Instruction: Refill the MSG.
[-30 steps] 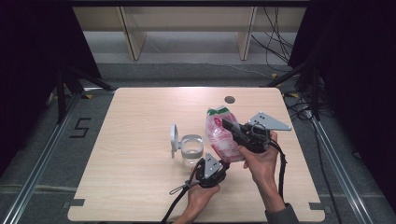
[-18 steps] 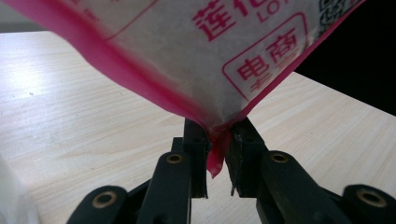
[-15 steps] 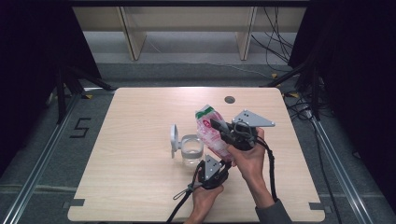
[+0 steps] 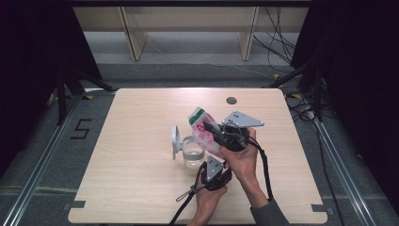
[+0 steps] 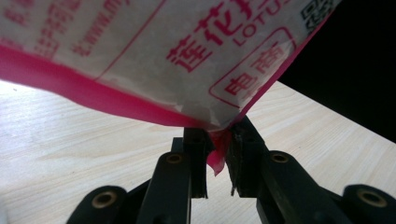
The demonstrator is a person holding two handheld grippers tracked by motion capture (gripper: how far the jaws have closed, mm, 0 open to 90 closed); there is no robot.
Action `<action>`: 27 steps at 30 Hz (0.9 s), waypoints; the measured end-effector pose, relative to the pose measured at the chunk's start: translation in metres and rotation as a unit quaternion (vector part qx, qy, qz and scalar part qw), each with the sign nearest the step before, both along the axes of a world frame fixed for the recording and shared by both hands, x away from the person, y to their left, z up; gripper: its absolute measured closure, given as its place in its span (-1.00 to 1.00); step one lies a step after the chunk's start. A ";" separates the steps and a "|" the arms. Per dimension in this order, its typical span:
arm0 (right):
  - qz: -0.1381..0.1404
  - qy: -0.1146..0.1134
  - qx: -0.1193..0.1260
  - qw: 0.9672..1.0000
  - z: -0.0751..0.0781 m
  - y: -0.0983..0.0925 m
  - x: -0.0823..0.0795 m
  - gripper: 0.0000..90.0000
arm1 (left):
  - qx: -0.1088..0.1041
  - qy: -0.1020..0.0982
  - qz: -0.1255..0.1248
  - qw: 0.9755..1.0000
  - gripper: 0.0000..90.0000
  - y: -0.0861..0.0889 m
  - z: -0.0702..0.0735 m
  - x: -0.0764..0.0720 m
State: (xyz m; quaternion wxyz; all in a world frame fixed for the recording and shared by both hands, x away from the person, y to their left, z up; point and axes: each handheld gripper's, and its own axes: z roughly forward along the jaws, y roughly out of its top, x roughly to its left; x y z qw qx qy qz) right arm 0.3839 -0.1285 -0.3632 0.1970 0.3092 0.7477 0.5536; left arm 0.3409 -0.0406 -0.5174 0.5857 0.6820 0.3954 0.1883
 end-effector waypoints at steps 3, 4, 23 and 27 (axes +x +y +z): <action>0.005 -0.004 -0.007 1.000 0.000 0.002 0.001 1.00 | -0.003 -0.005 0.000 1.000 0.74 0.000 0.000 0.000; 0.008 -0.008 -0.006 1.000 0.000 0.002 0.002 1.00 | -0.001 -0.003 0.000 1.000 0.74 -0.001 0.000 0.000; 0.016 -0.001 -0.023 1.000 0.001 0.010 0.006 1.00 | -0.007 -0.014 -0.023 1.000 0.72 -0.001 0.004 0.005; 0.020 -0.002 -0.029 0.999 0.001 0.013 0.007 1.00 | -0.008 -0.016 -0.026 1.000 0.72 -0.002 0.005 0.005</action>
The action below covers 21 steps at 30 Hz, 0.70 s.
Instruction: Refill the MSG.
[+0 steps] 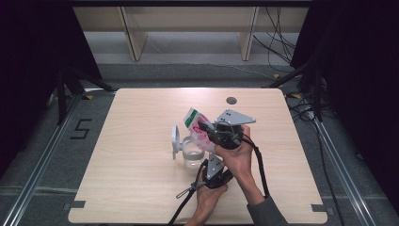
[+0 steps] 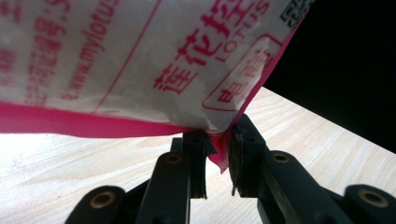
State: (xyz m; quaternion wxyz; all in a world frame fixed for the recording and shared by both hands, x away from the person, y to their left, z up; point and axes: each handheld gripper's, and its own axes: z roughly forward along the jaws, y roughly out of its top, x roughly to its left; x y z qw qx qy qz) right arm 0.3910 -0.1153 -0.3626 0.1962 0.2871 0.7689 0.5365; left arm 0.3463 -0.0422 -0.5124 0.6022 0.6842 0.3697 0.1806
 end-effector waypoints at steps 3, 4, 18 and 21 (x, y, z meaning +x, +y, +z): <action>0.001 -0.001 -0.001 1.000 0.000 0.002 0.000 1.00 | -0.001 -0.002 0.000 1.000 0.72 0.000 0.001 0.000; -0.001 0.002 0.000 1.000 0.000 0.003 0.000 1.00 | -0.001 -0.002 0.000 1.000 0.72 0.000 0.001 0.001; 0.000 -0.014 -0.015 1.000 0.001 0.007 0.002 1.00 | -0.006 -0.002 -0.002 1.000 0.72 -0.001 0.003 0.002; 0.000 -0.013 -0.021 1.000 0.001 0.007 0.001 1.00 | -0.004 -0.003 -0.002 1.000 0.72 -0.001 0.003 0.001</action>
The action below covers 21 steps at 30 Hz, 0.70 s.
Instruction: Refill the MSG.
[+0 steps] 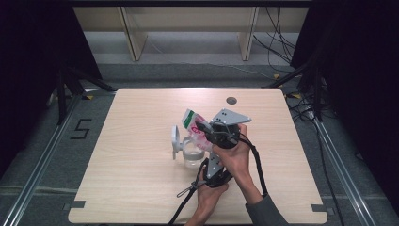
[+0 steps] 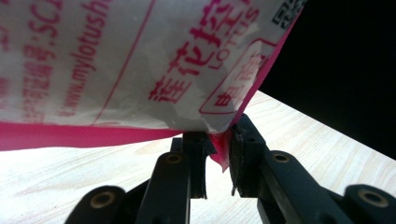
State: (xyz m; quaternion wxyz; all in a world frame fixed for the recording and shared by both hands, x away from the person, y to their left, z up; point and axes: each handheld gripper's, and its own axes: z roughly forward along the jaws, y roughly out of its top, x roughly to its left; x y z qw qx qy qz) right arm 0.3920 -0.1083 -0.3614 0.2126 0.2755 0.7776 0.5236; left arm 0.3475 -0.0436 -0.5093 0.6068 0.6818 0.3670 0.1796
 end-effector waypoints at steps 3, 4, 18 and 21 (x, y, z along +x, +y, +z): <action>-0.002 0.002 -0.004 1.000 0.000 0.001 -0.001 1.00 | 0.001 0.000 -0.001 1.000 0.72 0.000 0.000 0.000; -0.003 -0.004 -0.005 1.000 -0.001 0.002 -0.001 1.00 | 0.025 0.000 -0.008 1.000 0.72 0.003 0.000 0.000; 0.000 -0.010 -0.007 1.000 -0.001 0.004 0.000 1.00 | 0.017 -0.003 -0.007 1.000 0.72 0.001 0.001 0.001; 0.004 -0.003 -0.012 1.000 -0.001 0.003 0.001 1.00 | 0.019 -0.002 -0.008 1.000 0.72 0.002 0.001 0.000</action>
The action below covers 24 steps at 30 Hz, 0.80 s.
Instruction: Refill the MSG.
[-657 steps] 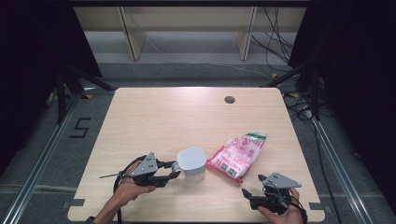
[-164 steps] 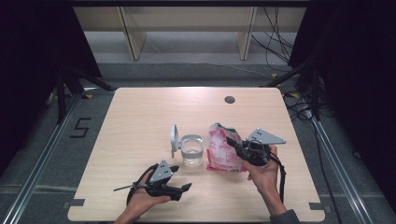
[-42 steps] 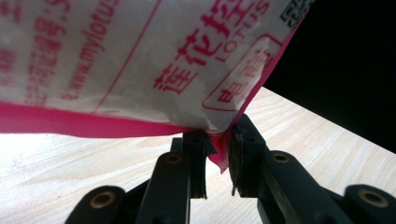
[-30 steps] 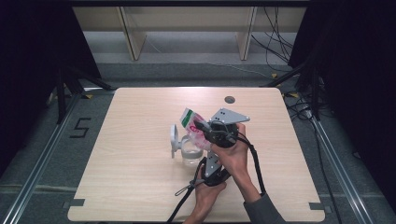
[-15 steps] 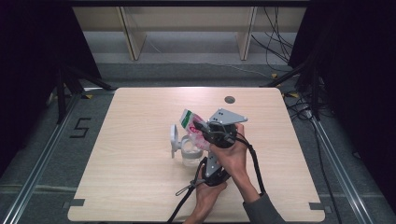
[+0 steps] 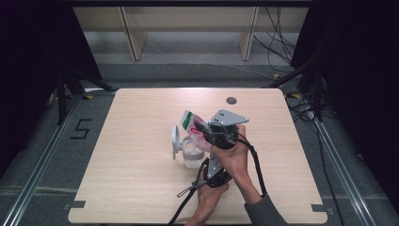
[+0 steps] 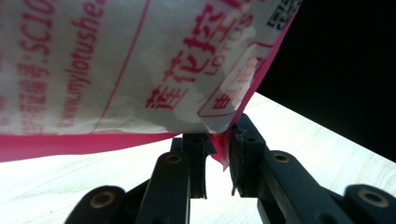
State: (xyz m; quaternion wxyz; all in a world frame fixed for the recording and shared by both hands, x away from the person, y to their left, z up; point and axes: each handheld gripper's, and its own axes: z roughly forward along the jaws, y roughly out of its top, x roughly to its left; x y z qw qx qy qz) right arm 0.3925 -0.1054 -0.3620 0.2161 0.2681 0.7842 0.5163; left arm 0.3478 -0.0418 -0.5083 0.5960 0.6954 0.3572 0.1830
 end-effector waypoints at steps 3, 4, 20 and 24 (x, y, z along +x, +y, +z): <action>0.002 -0.002 -0.002 1.000 0.000 0.001 -0.001 1.00 | -0.002 -0.003 0.001 1.000 0.72 0.000 0.000 0.000; 0.002 -0.002 -0.002 1.000 0.000 0.001 -0.001 1.00 | -0.002 -0.003 0.001 1.000 0.72 0.000 0.000 0.000; 0.002 -0.005 -0.003 1.000 0.001 0.001 -0.001 1.00 | -0.001 -0.002 0.003 1.000 0.72 -0.002 0.002 0.000; 0.002 -0.004 -0.004 1.000 0.001 0.001 -0.001 1.00 | -0.002 -0.002 0.003 1.000 0.72 -0.002 0.002 0.000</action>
